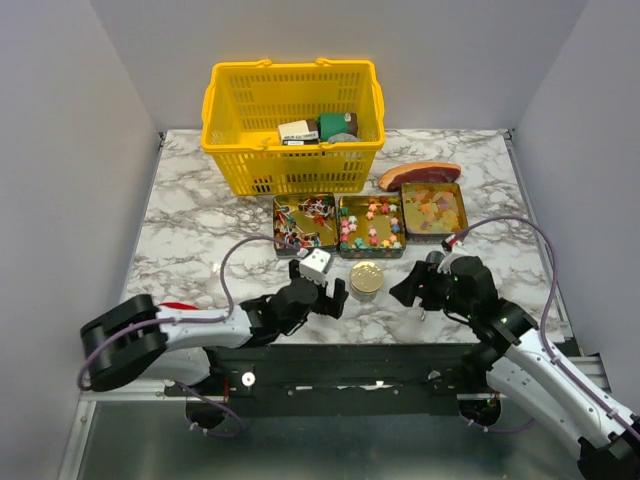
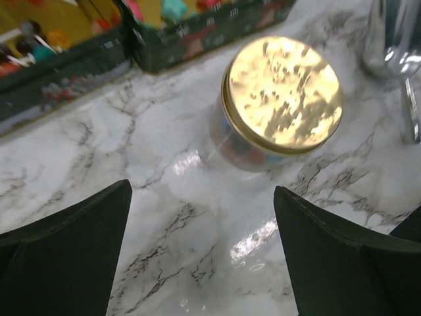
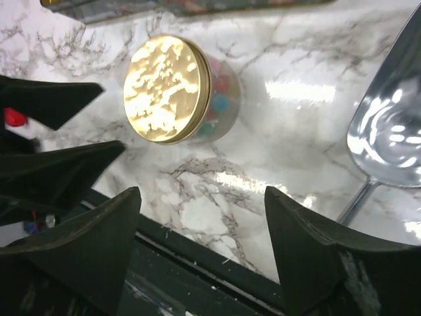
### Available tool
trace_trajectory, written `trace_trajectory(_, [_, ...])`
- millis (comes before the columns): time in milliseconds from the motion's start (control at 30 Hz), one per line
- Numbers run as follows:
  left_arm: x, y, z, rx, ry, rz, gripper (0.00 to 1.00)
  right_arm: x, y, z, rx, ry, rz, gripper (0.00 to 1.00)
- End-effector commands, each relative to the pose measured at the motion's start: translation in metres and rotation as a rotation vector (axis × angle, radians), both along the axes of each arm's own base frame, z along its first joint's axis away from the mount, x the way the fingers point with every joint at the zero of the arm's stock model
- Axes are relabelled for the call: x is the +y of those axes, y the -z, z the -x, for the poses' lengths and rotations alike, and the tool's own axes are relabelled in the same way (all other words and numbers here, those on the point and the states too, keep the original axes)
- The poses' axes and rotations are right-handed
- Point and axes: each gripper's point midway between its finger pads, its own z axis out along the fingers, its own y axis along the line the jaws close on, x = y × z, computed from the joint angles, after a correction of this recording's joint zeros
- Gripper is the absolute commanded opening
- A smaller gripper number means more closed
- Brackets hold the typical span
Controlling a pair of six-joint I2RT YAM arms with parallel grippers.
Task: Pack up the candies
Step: Reset both arms
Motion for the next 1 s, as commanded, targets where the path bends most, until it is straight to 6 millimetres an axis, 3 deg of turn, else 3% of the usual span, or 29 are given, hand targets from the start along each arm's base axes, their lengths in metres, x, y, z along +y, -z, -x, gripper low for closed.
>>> trace_trajectory(0, [0.057, -0.038, -0.006, 0.002, -0.201, -0.096, 0.99, -0.023, -0.014, -0.016, -0.081, 0.103, 0.095, 0.89])
trace_trajectory(67, [0.077, -0.048, -0.005, 0.003, -0.253, -0.117, 0.99, -0.029, -0.02, -0.02, -0.104, 0.131, 0.11, 0.92])
trace_trajectory(100, [0.081, -0.07, -0.006, -0.017, -0.275, -0.063, 0.99, -0.031, -0.023, -0.022, -0.121, 0.146, 0.113, 0.94])
trace_trajectory(133, [0.087, -0.078, -0.005, -0.015, -0.293, -0.054, 0.99, -0.033, -0.026, -0.023, -0.132, 0.157, 0.117, 0.95])
trace_trajectory(167, [0.104, -0.076, 0.0, 0.009, -0.326, -0.114, 0.99, -0.038, -0.03, -0.025, -0.148, 0.179, 0.127, 0.96])
trace_trajectory(200, [0.107, -0.104, 0.001, 0.007, -0.356, -0.04, 0.99, -0.041, -0.034, -0.026, -0.17, 0.182, 0.135, 0.96])
trace_trajectory(267, [0.133, -0.111, 0.005, 0.016, -0.427, -0.077, 0.99, -0.049, -0.038, -0.028, -0.187, 0.21, 0.162, 0.96])
trace_trajectory(300, [0.138, -0.126, 0.006, 0.006, -0.442, -0.036, 0.99, -0.051, -0.038, -0.028, -0.19, 0.217, 0.173, 0.96])
trace_trajectory(400, [0.157, -0.133, 0.01, -0.002, -0.485, -0.037, 0.99, -0.054, -0.039, -0.028, -0.198, 0.231, 0.174, 0.96])
trace_trajectory(967, [0.153, -0.135, 0.012, -0.004, -0.462, -0.008, 0.99, -0.055, -0.036, -0.028, -0.193, 0.236, 0.176, 0.97])
